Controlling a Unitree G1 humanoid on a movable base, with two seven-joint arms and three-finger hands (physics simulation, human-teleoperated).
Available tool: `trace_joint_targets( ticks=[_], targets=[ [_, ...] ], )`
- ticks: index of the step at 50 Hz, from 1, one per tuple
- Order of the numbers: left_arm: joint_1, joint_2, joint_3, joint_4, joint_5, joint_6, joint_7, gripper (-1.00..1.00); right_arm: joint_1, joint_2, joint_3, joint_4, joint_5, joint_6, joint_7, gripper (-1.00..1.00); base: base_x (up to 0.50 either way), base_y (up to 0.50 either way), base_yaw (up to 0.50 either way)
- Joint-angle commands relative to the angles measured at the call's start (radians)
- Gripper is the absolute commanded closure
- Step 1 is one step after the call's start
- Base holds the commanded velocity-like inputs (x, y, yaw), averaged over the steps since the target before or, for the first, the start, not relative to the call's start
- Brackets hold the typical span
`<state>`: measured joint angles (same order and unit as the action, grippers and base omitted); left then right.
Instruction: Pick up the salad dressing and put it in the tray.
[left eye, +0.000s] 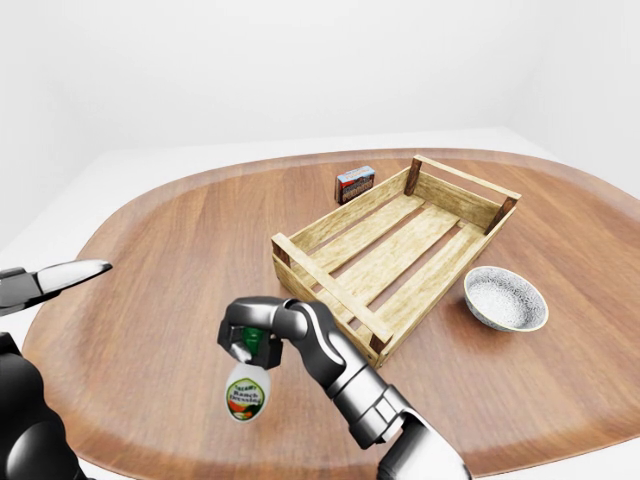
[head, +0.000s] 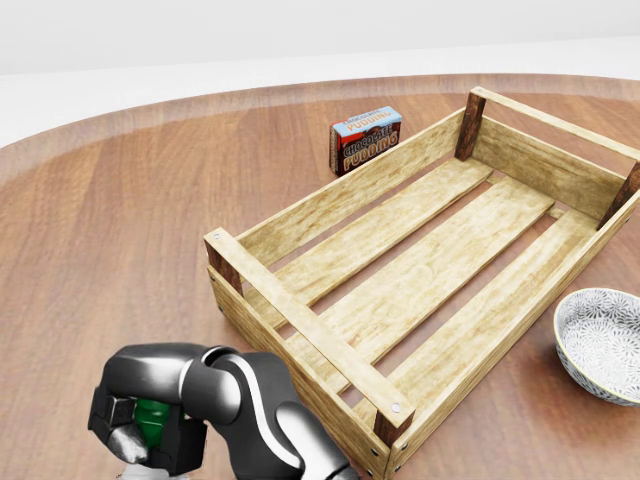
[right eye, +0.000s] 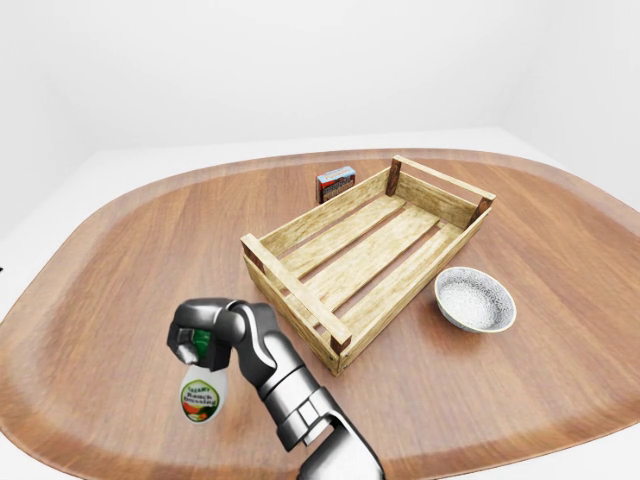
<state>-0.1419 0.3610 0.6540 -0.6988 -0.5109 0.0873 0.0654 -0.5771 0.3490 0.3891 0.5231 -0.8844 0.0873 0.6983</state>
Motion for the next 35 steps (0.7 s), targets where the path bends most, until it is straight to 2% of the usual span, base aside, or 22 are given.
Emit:
trace_joint_targets(
  ticks=[1,9,15,25,28,29,32,35],
  targets=[
    [0.003,-0.006,-0.004,0.000,0.012,0.000,-0.008,-1.00,-0.062,0.000,-0.026,-0.132,-0.020,0.000,0.000,1.00,0.00,0.00,0.00],
    [-0.001,-0.003,-0.002,0.002,0.010,0.000,-0.007,-1.00,-0.164,0.000,-0.051,-0.211,-0.022,0.000,0.000,1.00,0.00,0.00,0.00],
    [-0.002,-0.002,-0.003,0.001,0.010,0.000,-0.005,-1.00,-0.347,0.000,-0.130,-0.252,0.021,0.000,0.000,1.00,0.00,0.00,0.00],
    [0.001,-0.007,-0.007,-0.005,0.017,0.000,-0.007,-1.00,-0.630,0.000,-0.230,-0.245,0.191,0.000,0.000,1.00,0.00,0.00,0.00],
    [0.001,-0.007,-0.004,-0.001,0.018,0.000,-0.010,-1.00,-0.678,-0.080,-0.258,-0.216,0.233,0.000,0.000,1.00,0.00,0.00,0.00],
    [0.001,-0.007,-0.004,-0.001,0.018,0.000,-0.010,-1.00,-0.681,-0.086,-0.254,-0.214,0.244,0.000,0.000,1.00,0.00,0.00,0.00],
    [-0.001,-0.006,-0.003,-0.003,0.017,0.000,-0.008,-1.00,-0.698,-0.193,-0.278,-0.180,0.256,0.000,0.000,1.00,0.00,0.00,0.00],
    [0.000,-0.007,-0.005,0.001,0.020,0.000,-0.009,-1.00,-0.700,-0.258,-0.295,-0.171,0.270,0.000,0.000,1.00,0.00,0.00,0.00]
  ],
)
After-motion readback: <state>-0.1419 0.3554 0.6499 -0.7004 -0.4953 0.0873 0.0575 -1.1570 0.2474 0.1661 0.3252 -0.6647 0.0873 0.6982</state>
